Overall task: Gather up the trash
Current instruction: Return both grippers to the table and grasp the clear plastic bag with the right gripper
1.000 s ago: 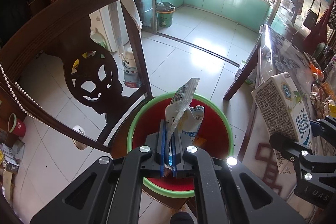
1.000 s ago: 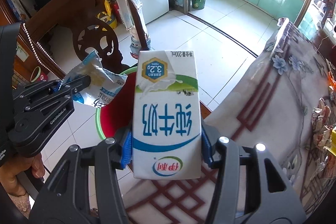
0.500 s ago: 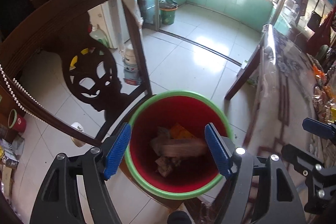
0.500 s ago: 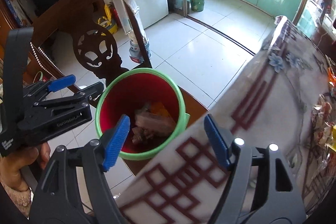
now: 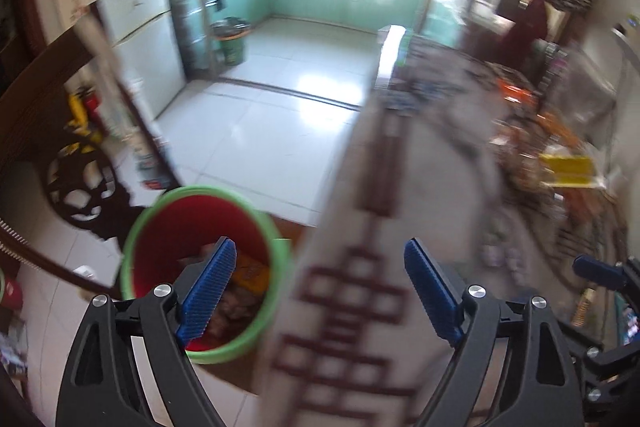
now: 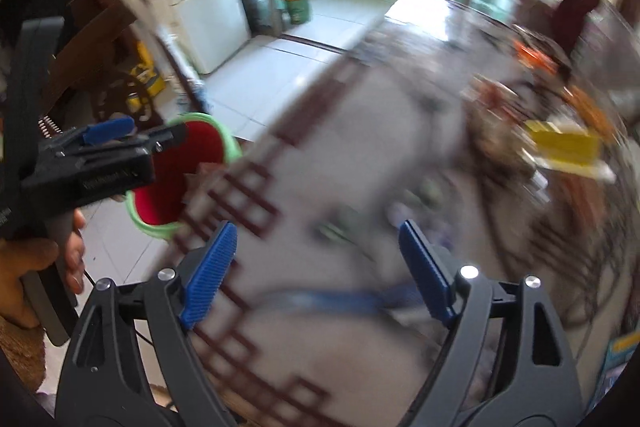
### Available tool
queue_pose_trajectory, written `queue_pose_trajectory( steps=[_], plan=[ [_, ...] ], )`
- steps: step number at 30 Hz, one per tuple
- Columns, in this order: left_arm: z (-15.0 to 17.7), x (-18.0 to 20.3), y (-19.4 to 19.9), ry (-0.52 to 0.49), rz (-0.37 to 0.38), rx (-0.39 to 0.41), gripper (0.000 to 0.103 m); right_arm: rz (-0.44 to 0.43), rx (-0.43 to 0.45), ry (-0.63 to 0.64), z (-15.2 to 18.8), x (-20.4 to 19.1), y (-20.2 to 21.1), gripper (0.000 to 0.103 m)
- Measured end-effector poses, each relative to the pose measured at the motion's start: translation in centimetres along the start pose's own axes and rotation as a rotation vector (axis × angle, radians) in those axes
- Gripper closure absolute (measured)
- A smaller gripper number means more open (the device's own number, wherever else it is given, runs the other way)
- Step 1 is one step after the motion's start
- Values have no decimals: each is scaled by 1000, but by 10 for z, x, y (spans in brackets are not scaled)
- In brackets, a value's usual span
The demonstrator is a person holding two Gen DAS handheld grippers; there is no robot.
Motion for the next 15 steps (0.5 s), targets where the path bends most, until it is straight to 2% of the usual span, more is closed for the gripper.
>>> queue_pose_trajectory(
  steps=[5, 10, 12, 15],
  plan=[
    [9, 85, 5, -65, 103, -12, 20, 111, -16, -138, 41, 86, 23, 21],
    [21, 149, 13, -112, 173, -24, 20, 214, -43, -308, 86, 176, 39, 21],
    [25, 169, 16, -129, 183, -25, 20, 235, -61, -350, 103, 202, 41, 21],
    [30, 188, 19, -139, 184, -26, 20, 219, -92, -388, 120, 221, 37, 21]
  ],
)
Point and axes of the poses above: each gripper's, at about its wrist camera, not at the fingertips, and y roughly against the way its jaws point, x to its right, z to its underside, the point moved 7 cm from there along -y, roughly the way its jaws point, and after that the axes turned 6 degrees about x, right-handed, at the moved point
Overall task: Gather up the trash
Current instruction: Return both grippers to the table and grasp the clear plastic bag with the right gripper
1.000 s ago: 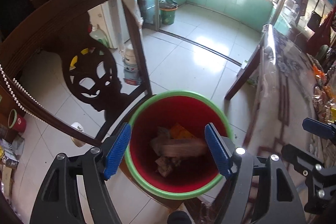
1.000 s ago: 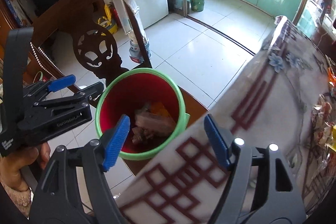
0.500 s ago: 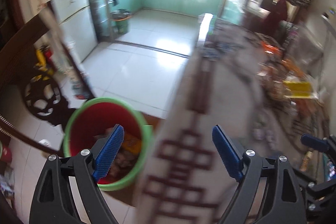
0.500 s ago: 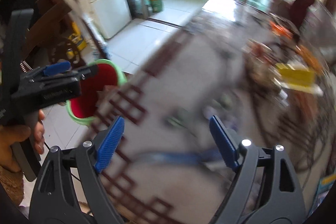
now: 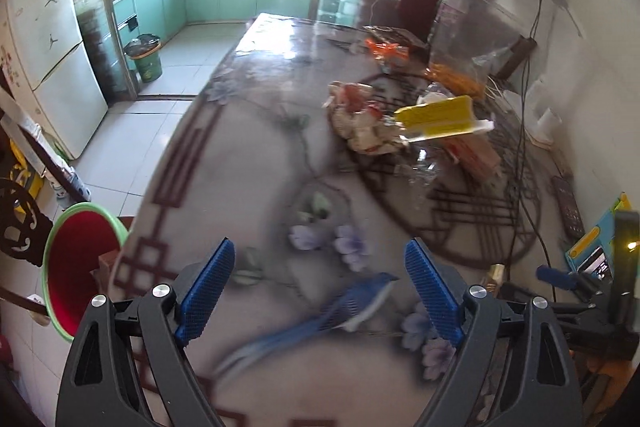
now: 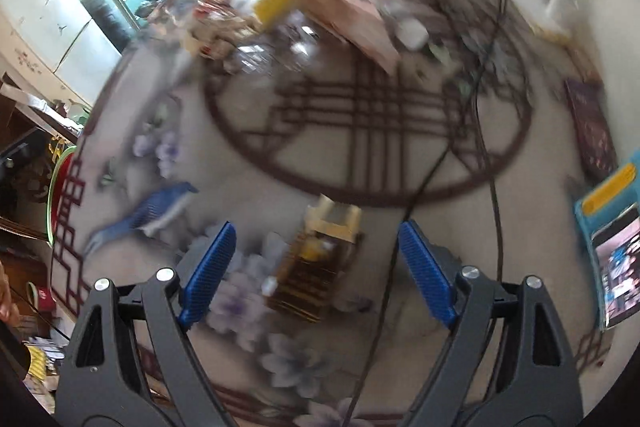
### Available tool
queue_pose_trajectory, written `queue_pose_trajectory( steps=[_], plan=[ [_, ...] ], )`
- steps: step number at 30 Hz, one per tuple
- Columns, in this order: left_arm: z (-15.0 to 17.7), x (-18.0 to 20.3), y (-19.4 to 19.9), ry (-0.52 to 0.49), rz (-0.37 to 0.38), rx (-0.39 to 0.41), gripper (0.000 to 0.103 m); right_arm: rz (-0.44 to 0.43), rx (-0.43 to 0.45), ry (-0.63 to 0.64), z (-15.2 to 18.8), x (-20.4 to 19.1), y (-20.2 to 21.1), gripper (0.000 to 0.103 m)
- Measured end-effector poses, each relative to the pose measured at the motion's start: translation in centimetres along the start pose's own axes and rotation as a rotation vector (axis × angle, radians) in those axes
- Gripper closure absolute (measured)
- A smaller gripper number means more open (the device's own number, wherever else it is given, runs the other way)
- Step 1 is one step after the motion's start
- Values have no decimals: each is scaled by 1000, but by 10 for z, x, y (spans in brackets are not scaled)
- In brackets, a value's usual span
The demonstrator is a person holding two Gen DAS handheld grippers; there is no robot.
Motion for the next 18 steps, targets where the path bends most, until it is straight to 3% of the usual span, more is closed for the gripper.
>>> queue_pose_trajectory(
  steps=[6, 11, 18],
  plan=[
    [-2, 21, -4, 14, -12, -11, 20, -75, -11, 27, -4, 2, -18, 21],
    [0, 26, -7, 13, -42, -26, 20, -211, 2, -89, -51, -12, -45, 21],
    [-1, 2, 5, 51, -121, -23, 20, -114, 59, -275, -105, -16, -93, 21]
  ],
)
Point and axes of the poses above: each gripper's, at about its wrist camera, not at the fingertips, and y roughly against the way its jaws point, x to its right, z to its underside, the point moved 7 cm from there along -y, roughly the way its jaws point, and after that the axes turned 6 degrees about x, right-handed, at the moved point
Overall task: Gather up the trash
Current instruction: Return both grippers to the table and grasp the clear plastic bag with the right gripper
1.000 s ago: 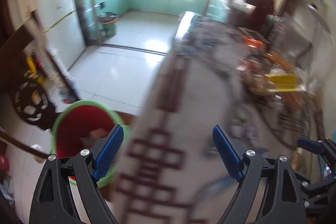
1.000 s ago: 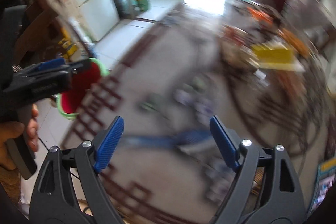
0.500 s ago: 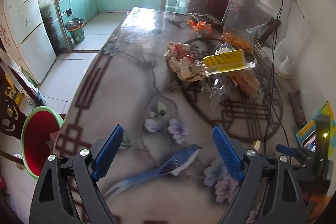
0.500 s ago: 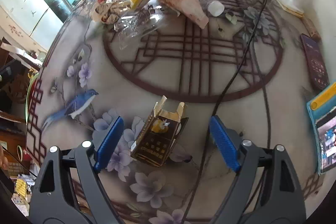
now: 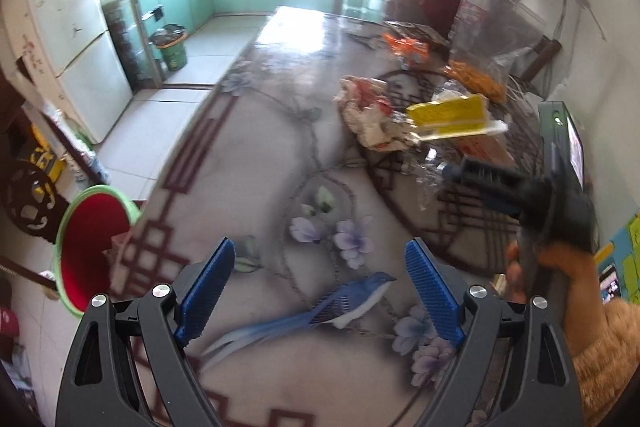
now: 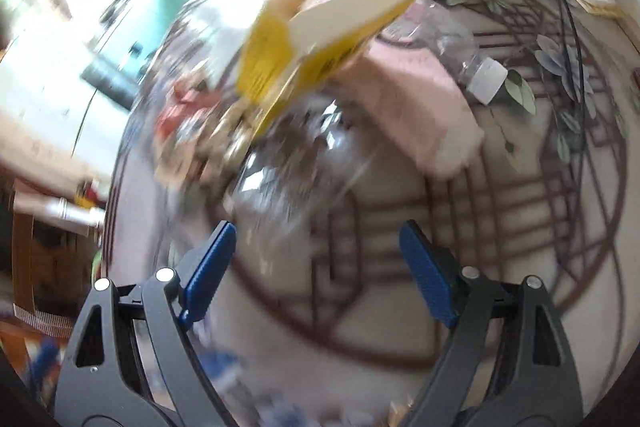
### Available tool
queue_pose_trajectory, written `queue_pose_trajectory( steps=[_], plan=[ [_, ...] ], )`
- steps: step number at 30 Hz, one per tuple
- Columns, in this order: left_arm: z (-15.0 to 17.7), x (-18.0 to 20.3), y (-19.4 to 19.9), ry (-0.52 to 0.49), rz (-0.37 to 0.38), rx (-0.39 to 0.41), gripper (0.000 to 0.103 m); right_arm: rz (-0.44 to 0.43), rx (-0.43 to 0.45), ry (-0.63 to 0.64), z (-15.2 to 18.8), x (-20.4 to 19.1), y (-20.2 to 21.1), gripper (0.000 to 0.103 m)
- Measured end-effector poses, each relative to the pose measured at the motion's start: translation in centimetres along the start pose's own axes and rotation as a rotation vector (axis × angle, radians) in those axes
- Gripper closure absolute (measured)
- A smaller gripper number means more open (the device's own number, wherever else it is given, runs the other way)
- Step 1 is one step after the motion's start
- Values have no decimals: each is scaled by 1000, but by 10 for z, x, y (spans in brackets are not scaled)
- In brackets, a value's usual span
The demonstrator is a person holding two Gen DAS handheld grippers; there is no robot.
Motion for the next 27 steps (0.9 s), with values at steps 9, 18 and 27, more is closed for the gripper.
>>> queue_pose_trajectory(
  steps=[9, 18, 27],
  plan=[
    [-28, -26, -13, 34, 0, 29, 20, 103, 15, 1, -13, -9, -36, 28],
    [-79, 3, -62, -71, 125, 38, 20, 87, -18, 37, -14, -8, -33, 81],
    [-100, 32, -137, -183, 241, -22, 20, 3, -46, 0, 28, 5, 28, 83]
  ],
)
Point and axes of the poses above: each gripper's, at about its wrist camera, not at the fingertips, and y roughly against the way its jaws point, x to its right, z to its underside, the point moved 7 cm from there along -y, roughly the way its jaws point, and after that the axes turned 6 degrees about x, right-handed, at the moved point
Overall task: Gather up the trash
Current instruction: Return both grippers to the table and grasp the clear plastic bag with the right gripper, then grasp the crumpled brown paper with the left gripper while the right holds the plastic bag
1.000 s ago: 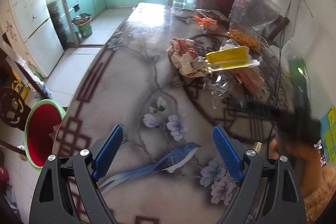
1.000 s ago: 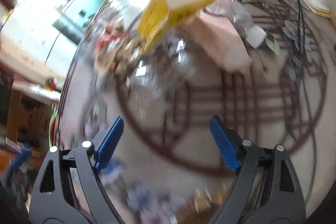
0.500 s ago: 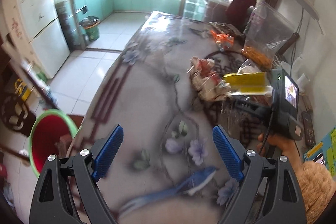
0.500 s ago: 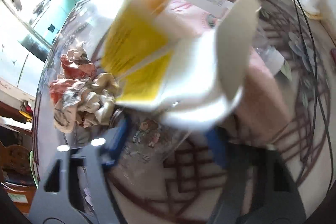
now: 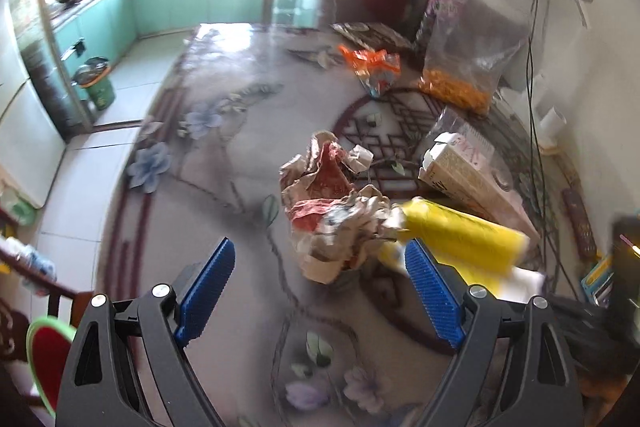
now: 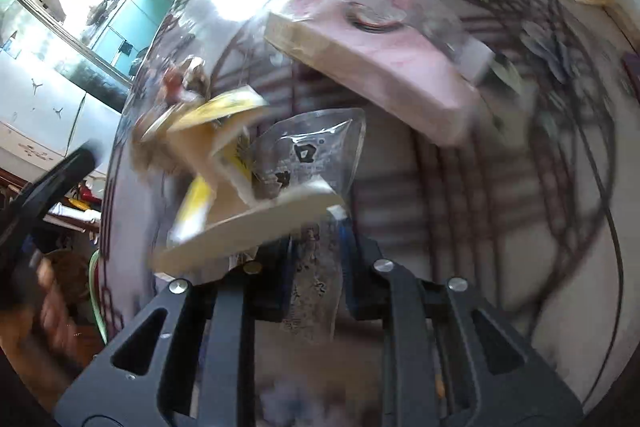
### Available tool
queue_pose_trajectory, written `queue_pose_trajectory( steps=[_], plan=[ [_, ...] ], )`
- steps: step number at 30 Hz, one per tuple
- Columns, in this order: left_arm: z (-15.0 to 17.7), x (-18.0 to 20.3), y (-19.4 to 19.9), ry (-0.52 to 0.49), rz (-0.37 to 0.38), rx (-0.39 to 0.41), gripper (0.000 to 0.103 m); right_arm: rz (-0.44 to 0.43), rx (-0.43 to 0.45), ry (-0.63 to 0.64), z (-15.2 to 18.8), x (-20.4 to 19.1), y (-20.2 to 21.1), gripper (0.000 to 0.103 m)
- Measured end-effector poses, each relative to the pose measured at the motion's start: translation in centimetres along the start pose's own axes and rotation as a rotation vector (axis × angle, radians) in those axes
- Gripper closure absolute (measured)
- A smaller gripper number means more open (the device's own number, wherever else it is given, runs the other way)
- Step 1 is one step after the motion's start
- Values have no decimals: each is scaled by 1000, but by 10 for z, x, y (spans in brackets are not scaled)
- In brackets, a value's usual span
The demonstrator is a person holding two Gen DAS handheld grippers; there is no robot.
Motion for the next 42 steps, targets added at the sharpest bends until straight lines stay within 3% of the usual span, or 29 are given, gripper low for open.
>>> queue_pose_trajectory(
  steps=[7, 16, 19, 21, 22, 24, 26, 36, 42],
  plan=[
    [7, 12, -38, -32, 66, -65, 20, 23, 28, -84, 32, 14, 39, 82],
    [18, 15, -61, -26, 72, -127, 20, 59, 126, -80, 30, 16, 79, 82],
    [23, 17, -64, -6, 82, -150, 23, 60, 144, -52, 28, 10, 87, 82],
    [27, 19, -64, 0, 90, -163, 40, 50, 147, -45, 27, 7, 89, 82],
    [28, 19, -63, -1, 86, -166, 41, 46, 147, -43, 27, 7, 90, 82],
    [29, 18, -56, 17, 82, -144, 53, 38, 151, -29, 26, 5, 93, 82],
    [30, 16, -47, 48, 85, -133, 58, 36, 155, -11, 25, 2, 94, 82],
    [41, 22, 39, 86, 26, -5, 59, 39, 214, 156, 14, -20, 113, 82],
    [49, 33, 89, 114, -7, 65, 59, -12, 239, 255, 8, -36, 123, 82]
  ],
)
Point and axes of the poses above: each gripper's, at about its wrist camera, not at the fingertips, and y roughly against the way its jaws point, x to its right, z to its underside, the point moved 7 cm from there along -y, roughly the way its jaws point, and after that the axes turned 6 degrees about x, right-handed, at the moved point
